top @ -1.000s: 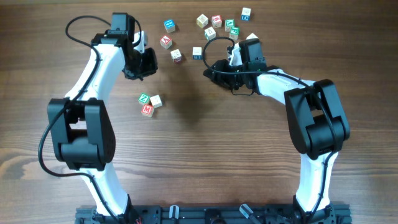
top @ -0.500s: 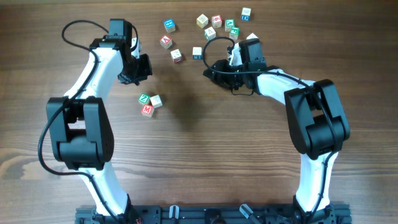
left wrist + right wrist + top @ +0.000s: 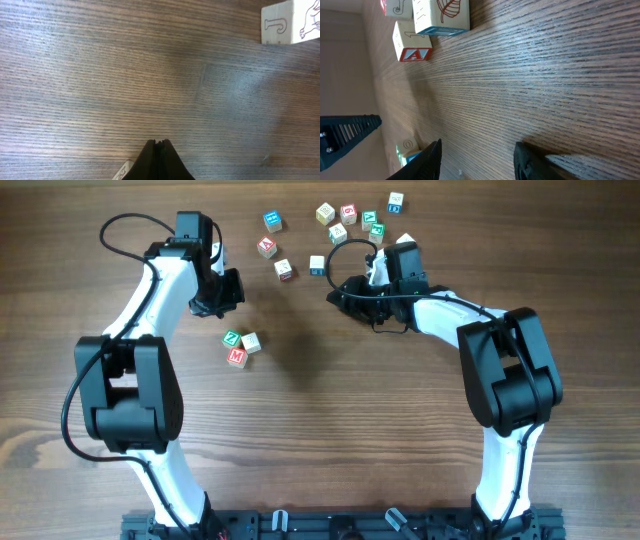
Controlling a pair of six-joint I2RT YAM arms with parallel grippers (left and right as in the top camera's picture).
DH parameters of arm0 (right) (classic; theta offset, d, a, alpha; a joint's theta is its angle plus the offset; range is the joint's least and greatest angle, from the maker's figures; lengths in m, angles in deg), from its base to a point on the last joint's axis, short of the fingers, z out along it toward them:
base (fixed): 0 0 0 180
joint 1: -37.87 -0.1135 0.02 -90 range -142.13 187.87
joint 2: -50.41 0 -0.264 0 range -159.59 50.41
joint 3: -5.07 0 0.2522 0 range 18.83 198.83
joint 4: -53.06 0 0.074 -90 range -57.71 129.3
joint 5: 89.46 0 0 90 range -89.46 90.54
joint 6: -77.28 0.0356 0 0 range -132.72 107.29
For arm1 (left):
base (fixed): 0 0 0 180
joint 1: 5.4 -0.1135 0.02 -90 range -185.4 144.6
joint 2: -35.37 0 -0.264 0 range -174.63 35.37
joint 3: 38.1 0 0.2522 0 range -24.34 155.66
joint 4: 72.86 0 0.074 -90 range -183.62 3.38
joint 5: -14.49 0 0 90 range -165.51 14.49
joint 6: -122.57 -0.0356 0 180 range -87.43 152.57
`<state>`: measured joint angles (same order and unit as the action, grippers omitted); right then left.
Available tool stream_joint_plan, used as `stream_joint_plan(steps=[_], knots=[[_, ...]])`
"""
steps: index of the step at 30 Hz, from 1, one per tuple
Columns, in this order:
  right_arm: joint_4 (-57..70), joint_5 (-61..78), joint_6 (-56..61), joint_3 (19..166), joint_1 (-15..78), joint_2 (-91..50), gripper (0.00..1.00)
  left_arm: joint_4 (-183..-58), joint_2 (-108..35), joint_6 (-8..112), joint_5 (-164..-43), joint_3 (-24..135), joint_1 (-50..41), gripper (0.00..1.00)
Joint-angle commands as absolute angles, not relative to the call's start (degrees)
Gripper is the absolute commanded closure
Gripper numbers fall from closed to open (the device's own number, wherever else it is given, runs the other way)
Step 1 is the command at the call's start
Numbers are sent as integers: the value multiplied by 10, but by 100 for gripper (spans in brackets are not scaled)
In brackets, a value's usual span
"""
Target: Form a circle
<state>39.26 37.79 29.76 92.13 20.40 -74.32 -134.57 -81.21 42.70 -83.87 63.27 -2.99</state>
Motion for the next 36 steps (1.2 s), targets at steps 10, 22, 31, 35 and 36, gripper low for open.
stream_joint_plan(steps=[10, 22, 31, 35, 36], knots=[[380, 333, 309, 906, 200, -776, 52, -1294, -821, 420, -853, 579, -33, 96], [380, 333, 309, 906, 200, -776, 52, -1296, -821, 420, -872, 567, -33, 96], [380, 331, 308, 906, 200, -776, 52, -1288, -821, 420, -872, 554, -33, 96], [380, 331, 308, 906, 200, -776, 52, -1292, -821, 420, -872, 554, -33, 96], [380, 331, 308, 906, 200, -776, 52, -1293, -821, 420, -872, 554, -33, 96]])
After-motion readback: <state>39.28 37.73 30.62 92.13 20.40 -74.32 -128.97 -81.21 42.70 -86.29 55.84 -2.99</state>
